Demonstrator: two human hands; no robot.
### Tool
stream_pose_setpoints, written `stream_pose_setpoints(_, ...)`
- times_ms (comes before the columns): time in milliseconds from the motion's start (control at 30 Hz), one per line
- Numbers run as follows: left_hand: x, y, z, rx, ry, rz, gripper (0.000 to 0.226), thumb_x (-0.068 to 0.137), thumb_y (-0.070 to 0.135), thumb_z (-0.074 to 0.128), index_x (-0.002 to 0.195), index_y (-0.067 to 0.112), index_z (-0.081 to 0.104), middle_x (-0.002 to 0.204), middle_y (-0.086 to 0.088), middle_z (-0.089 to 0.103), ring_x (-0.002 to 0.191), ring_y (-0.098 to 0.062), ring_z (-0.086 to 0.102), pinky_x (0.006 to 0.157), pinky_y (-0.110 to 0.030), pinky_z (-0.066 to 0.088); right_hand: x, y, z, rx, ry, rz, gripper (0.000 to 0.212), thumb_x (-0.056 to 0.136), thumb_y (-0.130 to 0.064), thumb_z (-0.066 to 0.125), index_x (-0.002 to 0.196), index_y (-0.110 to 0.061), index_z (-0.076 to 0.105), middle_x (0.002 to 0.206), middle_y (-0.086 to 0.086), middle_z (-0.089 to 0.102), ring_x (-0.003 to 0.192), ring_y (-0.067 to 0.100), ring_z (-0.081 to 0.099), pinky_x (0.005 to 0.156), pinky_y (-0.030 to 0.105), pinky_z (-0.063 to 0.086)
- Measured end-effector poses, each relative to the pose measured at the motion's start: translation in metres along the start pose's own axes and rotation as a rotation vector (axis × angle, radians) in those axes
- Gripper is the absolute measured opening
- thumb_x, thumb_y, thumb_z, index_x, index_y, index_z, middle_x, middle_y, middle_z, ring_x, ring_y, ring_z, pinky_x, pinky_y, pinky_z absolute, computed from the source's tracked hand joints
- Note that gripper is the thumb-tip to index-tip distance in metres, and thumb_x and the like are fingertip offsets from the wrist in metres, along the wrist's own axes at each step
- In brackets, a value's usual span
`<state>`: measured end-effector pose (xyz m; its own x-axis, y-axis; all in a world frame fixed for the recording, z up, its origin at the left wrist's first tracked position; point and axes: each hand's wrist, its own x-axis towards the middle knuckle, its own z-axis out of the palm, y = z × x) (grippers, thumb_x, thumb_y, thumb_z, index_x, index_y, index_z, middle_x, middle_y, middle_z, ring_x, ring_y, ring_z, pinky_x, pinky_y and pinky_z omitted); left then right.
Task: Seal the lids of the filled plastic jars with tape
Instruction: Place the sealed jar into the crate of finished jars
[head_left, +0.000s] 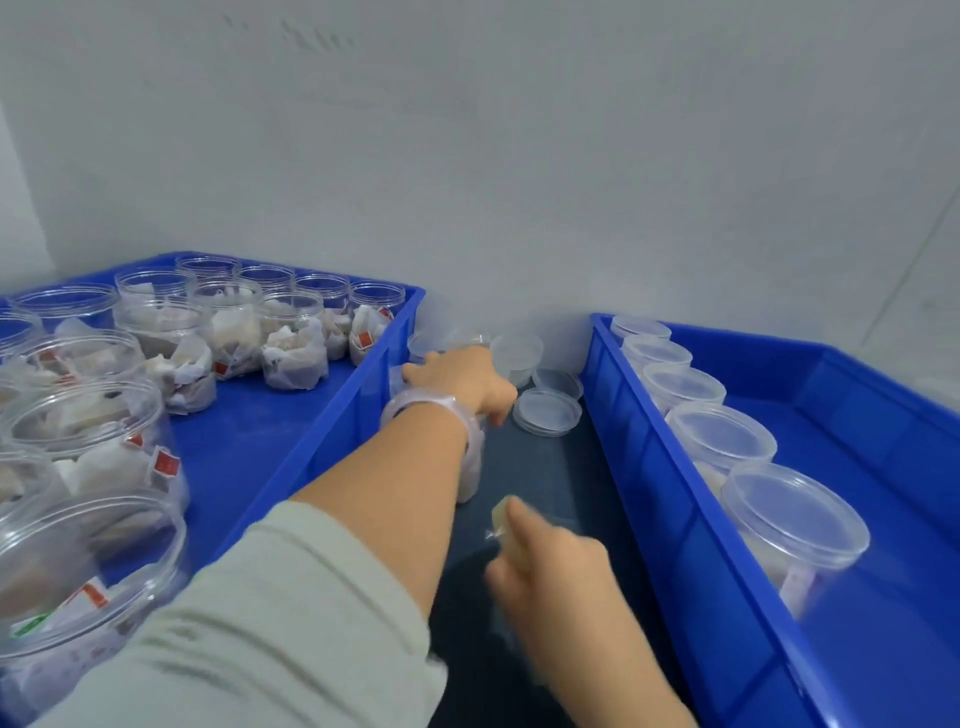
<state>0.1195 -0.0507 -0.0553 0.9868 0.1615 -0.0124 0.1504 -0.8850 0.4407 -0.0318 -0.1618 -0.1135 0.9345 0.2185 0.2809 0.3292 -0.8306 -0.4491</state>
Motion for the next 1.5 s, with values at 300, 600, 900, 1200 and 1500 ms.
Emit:
stream_pose_setpoints(300,-0.004,-0.01,0.002,-0.089,0.046,0.224,0.07,0.069,0.076,0.058,0.118,0.025,0.056,0.125,0.004,0.056,0.124,-0.026,0.045,0.102,-0.048,0.033,0.06,0.044,0.047,-0.292,-0.186,0.152,0.043,0.089,-0.05,0.054,0.121,-0.021,0.055,0.127,0.007,0.052,0.121,0.032,0.038,0.098,0.039,0.033)
stream_pose_setpoints(600,-0.027,-0.061,0.063,-1.198,0.533,0.05,0.052,0.099,0.046,0.038,0.143,0.018,0.034,0.144,0.003,0.041,0.13,-0.008,0.038,0.099,-0.017,0.034,0.101,0.045,0.043,1.123,0.11,0.259,0.043,0.088,-0.031,0.063,0.129,-0.024,0.054,0.132,-0.006,0.058,0.114,0.001,0.056,0.101,0.027,0.046)
stream_pose_setpoints(900,-0.011,-0.081,0.089,-1.327,0.294,0.039,0.092,0.073,0.078,0.016,0.131,0.017,0.055,0.125,-0.003,0.062,0.12,-0.015,0.055,0.105,-0.033,0.041,0.117,0.055,0.057,1.289,0.199,0.058,0.023,0.078,-0.002,0.07,0.09,-0.02,0.077,0.101,0.001,0.074,0.104,0.017,0.067,0.09,0.03,0.054)
stream_pose_setpoints(1200,-0.008,-0.084,0.085,-1.538,0.26,-0.032,0.09,0.054,0.09,0.026,0.102,0.027,0.069,0.115,-0.004,0.069,0.114,-0.018,0.061,0.108,-0.042,0.039,0.114,0.038,0.041,0.961,0.277,-0.102,0.028,0.084,0.008,0.061,0.081,-0.017,0.074,0.092,-0.006,0.074,0.091,0.013,0.07,0.078,0.031,0.058)
stream_pose_setpoints(1500,-0.011,-0.084,0.084,-1.534,0.267,-0.007,0.083,0.057,0.088,0.026,0.103,0.032,0.067,0.12,-0.003,0.067,0.117,-0.019,0.058,0.109,-0.044,0.038,0.114,0.037,0.03,0.883,0.205,-0.105,0.012,0.076,0.001,0.074,0.077,-0.012,0.074,0.099,-0.001,0.072,0.087,0.009,0.07,0.075,0.021,0.055)
